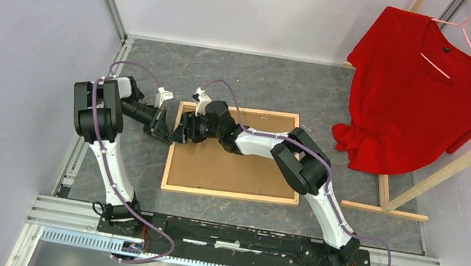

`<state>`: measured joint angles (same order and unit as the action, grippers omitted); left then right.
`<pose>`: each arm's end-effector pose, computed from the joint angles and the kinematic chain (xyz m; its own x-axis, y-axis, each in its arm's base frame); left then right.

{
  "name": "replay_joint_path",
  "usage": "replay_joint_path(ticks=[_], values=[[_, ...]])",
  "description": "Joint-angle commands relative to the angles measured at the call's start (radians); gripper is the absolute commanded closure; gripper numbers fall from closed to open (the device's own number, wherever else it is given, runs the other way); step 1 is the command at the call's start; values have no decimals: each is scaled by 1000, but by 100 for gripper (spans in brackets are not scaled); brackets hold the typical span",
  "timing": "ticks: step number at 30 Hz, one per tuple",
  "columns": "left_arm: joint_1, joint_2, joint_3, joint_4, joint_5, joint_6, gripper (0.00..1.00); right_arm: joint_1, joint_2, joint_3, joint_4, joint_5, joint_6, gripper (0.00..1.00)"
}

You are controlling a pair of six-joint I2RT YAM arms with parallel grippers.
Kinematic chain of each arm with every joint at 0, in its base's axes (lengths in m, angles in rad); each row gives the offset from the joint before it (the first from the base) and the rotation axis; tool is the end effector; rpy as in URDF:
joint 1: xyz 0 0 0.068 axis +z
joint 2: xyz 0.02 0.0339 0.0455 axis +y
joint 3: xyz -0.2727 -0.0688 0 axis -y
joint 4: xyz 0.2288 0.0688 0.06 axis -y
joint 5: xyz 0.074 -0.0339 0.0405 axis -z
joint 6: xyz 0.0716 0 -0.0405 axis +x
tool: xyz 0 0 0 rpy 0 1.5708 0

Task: Put the photo into the frame
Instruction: Install the photo frame at the center of the board.

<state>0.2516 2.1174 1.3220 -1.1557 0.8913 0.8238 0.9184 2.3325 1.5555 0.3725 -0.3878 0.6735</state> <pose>0.3244 0.0259 0.1146 -0.9310 0.2368 -0.2778 0.3636 0.5343 -0.7631 0.3078 0.4474 0.1380 -0.7772 -0.0662 -0.6257 -0.5909 0.4184 0.6897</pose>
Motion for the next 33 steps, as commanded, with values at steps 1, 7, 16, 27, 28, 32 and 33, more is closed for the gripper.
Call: replay_joint_path(ticks=[1,7,16,27,28,32,33], values=[[-8,-22,0,64,-53,-8,81,28,18,20,5,-28,23,25],[-9,-23,3,63,-53,-9,81,28,37,44,-2,-7,32,25],[-8,-28,1,64,-55,-8,82,26,48,42,9,45,43,25],[-9,-26,2,64,-58,-8,82,19,62,49,28,65,52,25],[-8,-26,1,64,-59,-8,82,17,63,49,29,66,50,25],[-11,-25,-1,63,-60,-6,82,13,66,53,30,71,46,25],[-11,-25,-1,63,-60,-6,82,12,66,55,34,69,45,25]])
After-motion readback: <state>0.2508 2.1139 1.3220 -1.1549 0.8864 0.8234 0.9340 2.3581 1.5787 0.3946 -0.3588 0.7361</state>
